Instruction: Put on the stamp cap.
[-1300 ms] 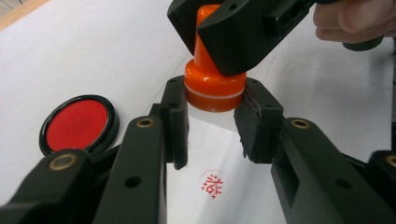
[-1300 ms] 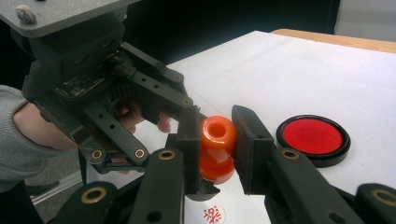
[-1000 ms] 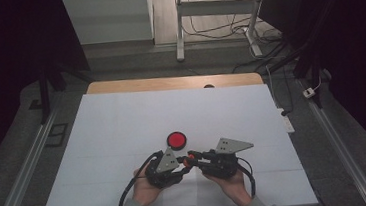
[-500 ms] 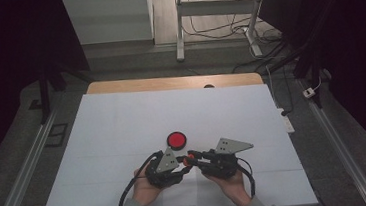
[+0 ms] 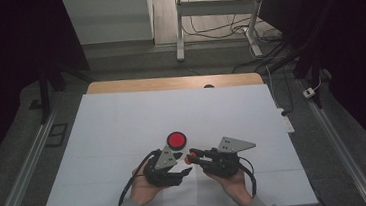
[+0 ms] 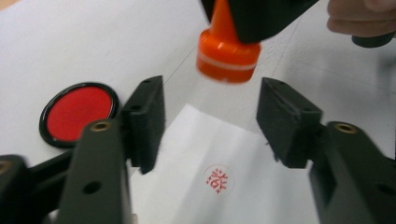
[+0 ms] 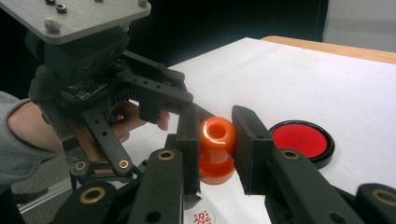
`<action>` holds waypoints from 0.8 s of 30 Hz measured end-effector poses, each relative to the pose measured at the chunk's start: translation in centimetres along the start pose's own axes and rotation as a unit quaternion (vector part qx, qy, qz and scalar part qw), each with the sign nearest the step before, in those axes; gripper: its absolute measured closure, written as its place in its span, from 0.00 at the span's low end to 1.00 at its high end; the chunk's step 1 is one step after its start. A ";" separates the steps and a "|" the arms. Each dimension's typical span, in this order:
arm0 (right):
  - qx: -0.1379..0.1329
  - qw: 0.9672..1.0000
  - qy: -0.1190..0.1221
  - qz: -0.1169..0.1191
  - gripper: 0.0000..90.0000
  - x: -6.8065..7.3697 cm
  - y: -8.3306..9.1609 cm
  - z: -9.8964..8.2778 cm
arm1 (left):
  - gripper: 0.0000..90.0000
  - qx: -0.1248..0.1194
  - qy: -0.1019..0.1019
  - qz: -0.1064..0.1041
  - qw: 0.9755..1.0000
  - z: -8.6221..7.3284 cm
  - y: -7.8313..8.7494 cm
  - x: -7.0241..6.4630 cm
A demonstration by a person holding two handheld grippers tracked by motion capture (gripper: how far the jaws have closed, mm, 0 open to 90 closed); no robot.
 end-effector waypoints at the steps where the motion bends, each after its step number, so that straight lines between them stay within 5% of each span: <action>1: -0.001 1.000 0.000 -0.001 0.81 -0.1 0.1 0.0 | 0.42 0.001 0.003 0.000 1.000 0.0 0.2 0.1; 11: -0.001 1.000 0.001 -0.008 0.81 -0.5 0.4 0.1 | 0.28 0.009 0.020 0.004 1.000 -0.7 2.2 1.1; 24: 0.000 1.000 0.000 -0.016 0.81 -0.9 0.8 0.0 | 0.28 -0.015 0.062 0.033 0.997 -3.5 6.5 4.2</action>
Point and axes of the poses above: each handheld gripper's, and its own axes: y roughly backward along the jaws, z roughly out of its top, x roughly to its left, the point moved 4 cm from there along -y, roughly forward along the jaws, and after that the axes turned 15 degrees about y, right-handed, at the moved point
